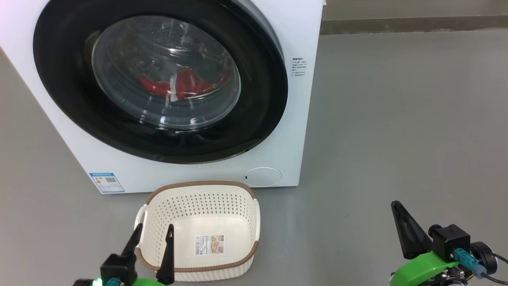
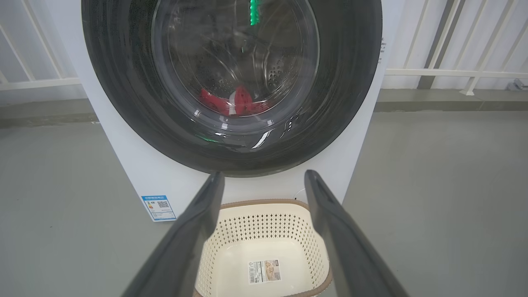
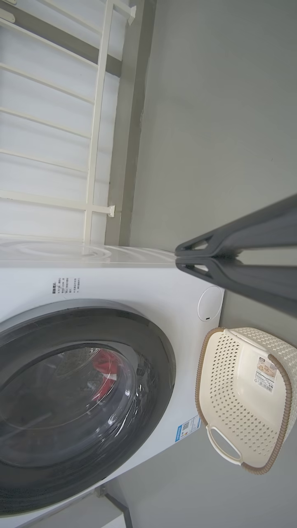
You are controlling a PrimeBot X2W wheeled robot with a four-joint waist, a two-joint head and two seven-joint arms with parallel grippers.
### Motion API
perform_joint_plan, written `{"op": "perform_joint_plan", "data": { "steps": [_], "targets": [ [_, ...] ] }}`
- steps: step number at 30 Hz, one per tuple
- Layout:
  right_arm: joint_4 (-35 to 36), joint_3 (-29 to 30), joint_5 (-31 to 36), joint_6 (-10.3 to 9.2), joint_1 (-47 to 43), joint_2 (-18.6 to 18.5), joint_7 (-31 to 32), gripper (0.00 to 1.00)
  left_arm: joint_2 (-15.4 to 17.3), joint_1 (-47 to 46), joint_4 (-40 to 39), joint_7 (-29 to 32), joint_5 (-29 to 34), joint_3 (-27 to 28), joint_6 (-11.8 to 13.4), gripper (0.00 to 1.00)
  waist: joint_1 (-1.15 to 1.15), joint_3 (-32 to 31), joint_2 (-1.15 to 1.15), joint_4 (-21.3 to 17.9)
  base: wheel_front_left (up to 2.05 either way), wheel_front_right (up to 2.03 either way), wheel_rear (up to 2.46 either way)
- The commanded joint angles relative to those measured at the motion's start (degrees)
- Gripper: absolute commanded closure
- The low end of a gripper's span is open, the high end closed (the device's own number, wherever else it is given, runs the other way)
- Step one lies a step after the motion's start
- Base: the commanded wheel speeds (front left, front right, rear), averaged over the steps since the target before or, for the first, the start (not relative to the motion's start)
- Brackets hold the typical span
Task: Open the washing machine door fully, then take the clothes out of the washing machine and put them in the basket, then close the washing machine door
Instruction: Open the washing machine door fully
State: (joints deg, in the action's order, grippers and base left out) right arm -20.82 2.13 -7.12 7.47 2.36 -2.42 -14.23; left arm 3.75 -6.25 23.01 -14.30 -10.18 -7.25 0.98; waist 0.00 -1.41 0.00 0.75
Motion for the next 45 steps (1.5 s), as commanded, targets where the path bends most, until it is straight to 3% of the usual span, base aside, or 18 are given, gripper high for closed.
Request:
{"op": "perform_joint_plan", "data": {
  "steps": [1, 7, 13, 19, 24, 31, 37, 45],
  "targets": [
    [1.78, -1.33, -0.83, 0.02, 1.61, -0.46, -0.77, 1.0, 0.49, -2.68, -1.28, -0.7, 0.01, 1.79, 0.14, 0.0, 0.0, 0.07, 0.0, 0.04, 0.0, 0.0, 0.0],
    [2.75, -0.48, -4.06, 0.02, 2.68, -0.46, -0.77, 1.0, 0.3, -2.83, -1.59, -0.7, -0.52, 1.78, 0.09, 0.0, 0.0, 0.59, 0.0, 0.19, 0.0, 0.0, 0.0],
    [1.51, -0.05, -14.81, 0.02, 4.76, -0.46, -0.77, 1.0, 0.25, -3.23, -2.08, -0.7, -0.48, 1.66, -0.1, 0.0, 0.0, 1.28, 0.0, 0.44, 0.0, 0.0, 0.0],
    [-2.14, -1.05, -36.22, 0.02, 9.75, -0.46, -0.63, 1.0, 0.1, -4.21, -3.13, -0.7, -0.64, 1.44, -0.5, 0.0, 0.0, 3.36, 0.0, 1.07, 0.0, 0.0, 0.0],
    [-4.31, -0.66, -53.01, 0.02, 14.99, -0.46, 3.03, 1.0, -0.02, -5.55, -4.04, -0.7, -0.48, 1.22, -0.57, 0.0, 0.0, 5.65, 0.0, 1.73, 0.0, 0.0, 0.0],
    [-6.44, 2.89, -69.53, 0.02, 22.65, -0.71, 11.45, 1.0, -0.2, -7.55, -5.52, -0.7, -0.21, 0.85, -0.66, 0.0, 0.0, 9.08, 0.0, 2.65, 0.0, 0.0, 0.0],
    [-9.04, 4.7, -76.6, 0.02, 28.92, -2.32, 17.3, 1.0, -0.37, -9.22, -6.98, -0.7, -0.11, 0.31, -0.82, 0.0, 0.0, 11.93, 0.0, 3.76, 0.0, 0.0, 0.0],
    [-13.4, 3.85, -79.87, 0.02, 37.36, -5.14, 24.65, 1.0, -0.62, -11.82, -8.61, -0.7, -0.37, -0.75, -1.03, 0.0, 0.0, 16.12, 0.0, 5.59, 0.0, 0.0, 0.0]
  ]
}}
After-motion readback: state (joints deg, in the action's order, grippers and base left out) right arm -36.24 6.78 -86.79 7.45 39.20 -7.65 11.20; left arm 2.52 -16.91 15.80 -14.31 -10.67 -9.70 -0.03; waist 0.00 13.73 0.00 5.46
